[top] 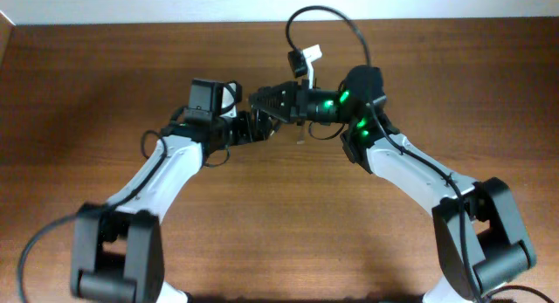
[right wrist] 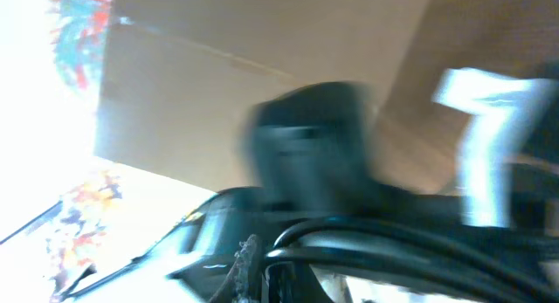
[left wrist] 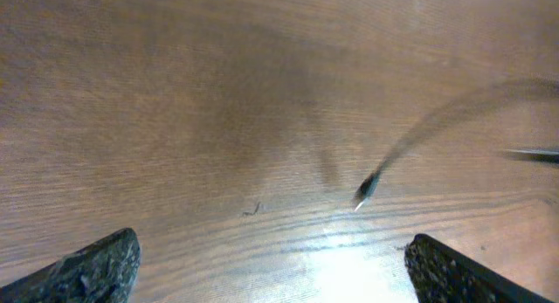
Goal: Untangle cables
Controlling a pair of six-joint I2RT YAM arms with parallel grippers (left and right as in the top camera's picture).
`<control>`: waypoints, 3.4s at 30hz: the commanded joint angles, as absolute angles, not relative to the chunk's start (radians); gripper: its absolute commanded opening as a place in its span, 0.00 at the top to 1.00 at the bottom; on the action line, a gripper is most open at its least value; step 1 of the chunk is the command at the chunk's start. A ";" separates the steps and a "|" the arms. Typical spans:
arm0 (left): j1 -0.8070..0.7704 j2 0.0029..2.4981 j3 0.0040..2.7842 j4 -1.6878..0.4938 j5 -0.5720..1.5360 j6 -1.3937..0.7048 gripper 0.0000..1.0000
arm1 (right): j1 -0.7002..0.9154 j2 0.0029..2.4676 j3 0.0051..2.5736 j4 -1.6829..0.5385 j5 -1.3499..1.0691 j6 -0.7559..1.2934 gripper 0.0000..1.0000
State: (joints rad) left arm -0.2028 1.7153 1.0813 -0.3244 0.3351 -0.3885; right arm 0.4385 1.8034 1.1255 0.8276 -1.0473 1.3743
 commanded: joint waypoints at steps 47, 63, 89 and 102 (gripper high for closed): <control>0.175 1.817 1.080 -0.352 0.588 -0.417 0.01 | 0.483 1.596 1.134 -0.791 -0.325 0.822 0.36; 0.033 1.817 1.080 -0.355 0.403 -0.414 0.01 | 0.476 1.619 1.095 -0.969 -0.344 1.093 0.54; 0.230 1.817 1.080 -0.458 0.283 -0.481 0.01 | 0.715 1.779 1.246 -0.585 -0.589 1.048 0.96; 0.230 1.817 1.080 -0.496 0.284 -0.480 0.01 | 0.517 1.774 1.240 -0.572 -0.543 1.190 0.96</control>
